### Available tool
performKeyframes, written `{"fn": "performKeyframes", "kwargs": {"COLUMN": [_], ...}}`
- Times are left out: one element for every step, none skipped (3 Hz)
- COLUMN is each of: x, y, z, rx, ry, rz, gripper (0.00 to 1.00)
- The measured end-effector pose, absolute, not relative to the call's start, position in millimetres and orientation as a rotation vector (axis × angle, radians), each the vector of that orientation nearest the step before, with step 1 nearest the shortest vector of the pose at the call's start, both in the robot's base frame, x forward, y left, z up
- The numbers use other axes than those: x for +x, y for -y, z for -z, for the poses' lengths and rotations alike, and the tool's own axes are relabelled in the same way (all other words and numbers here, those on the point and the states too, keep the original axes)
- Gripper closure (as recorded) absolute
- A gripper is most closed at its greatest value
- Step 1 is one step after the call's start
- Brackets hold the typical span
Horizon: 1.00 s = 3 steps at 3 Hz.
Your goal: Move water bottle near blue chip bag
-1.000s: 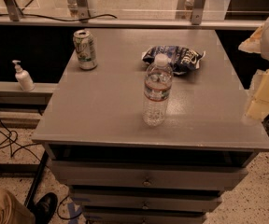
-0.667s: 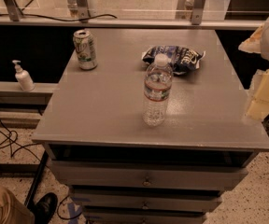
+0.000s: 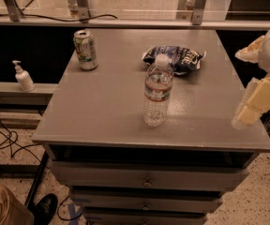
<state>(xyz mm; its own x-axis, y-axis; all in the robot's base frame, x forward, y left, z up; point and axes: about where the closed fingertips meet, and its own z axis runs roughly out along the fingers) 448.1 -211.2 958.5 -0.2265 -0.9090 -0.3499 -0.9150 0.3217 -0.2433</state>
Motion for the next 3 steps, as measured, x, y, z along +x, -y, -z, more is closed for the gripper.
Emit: {"fn": "performKeyframes", "kwargs": {"x": [457,469,485], "y": [200,173,127], "z": [-930,-912,-914], "rx": [-1.462,-1.336,-1.219], "ry": [-2.099,-1.992,-1.857], "rz": [-0.21,-0.406,-0.635], "gripper": [0.0,0.0,0.0]}}
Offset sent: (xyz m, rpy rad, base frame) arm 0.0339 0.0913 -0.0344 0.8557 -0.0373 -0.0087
